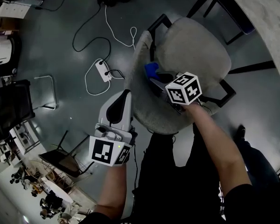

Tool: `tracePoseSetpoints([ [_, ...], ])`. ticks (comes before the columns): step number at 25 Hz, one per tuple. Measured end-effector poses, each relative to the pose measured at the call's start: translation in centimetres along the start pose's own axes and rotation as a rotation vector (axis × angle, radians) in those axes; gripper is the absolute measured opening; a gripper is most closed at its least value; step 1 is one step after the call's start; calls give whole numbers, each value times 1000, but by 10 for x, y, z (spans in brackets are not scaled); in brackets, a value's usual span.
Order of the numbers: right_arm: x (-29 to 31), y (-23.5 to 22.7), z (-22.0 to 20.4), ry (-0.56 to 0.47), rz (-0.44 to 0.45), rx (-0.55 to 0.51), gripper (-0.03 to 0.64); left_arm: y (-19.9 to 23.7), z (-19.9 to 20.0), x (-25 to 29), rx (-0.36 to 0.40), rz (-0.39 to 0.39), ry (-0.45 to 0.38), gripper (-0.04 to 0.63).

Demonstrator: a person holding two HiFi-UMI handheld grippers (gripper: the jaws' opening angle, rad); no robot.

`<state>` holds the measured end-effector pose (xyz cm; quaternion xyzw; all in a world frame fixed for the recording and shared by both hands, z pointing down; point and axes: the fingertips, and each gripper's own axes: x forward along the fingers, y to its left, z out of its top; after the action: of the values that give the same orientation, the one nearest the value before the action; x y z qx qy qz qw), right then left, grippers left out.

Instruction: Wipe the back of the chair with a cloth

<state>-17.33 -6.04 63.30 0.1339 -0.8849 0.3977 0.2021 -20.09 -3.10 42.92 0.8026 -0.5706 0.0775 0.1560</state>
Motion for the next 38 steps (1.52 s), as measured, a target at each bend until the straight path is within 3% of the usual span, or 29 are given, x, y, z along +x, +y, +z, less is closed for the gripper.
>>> tracePoseSetpoints([
  [7, 24, -44, -26, 56, -53, 7, 60, 5, -6, 8, 17, 3, -6, 8],
  [17, 56, -54, -46, 102, -19, 19, 60, 12, -22, 15, 24, 19, 13, 8],
  [27, 38, -9, -47, 148, 89, 48, 60, 4, -22, 7, 2, 22, 29, 8],
  [38, 1, 51, -32, 128, 150, 34, 60, -19, -11, 2, 8, 10, 84, 8],
])
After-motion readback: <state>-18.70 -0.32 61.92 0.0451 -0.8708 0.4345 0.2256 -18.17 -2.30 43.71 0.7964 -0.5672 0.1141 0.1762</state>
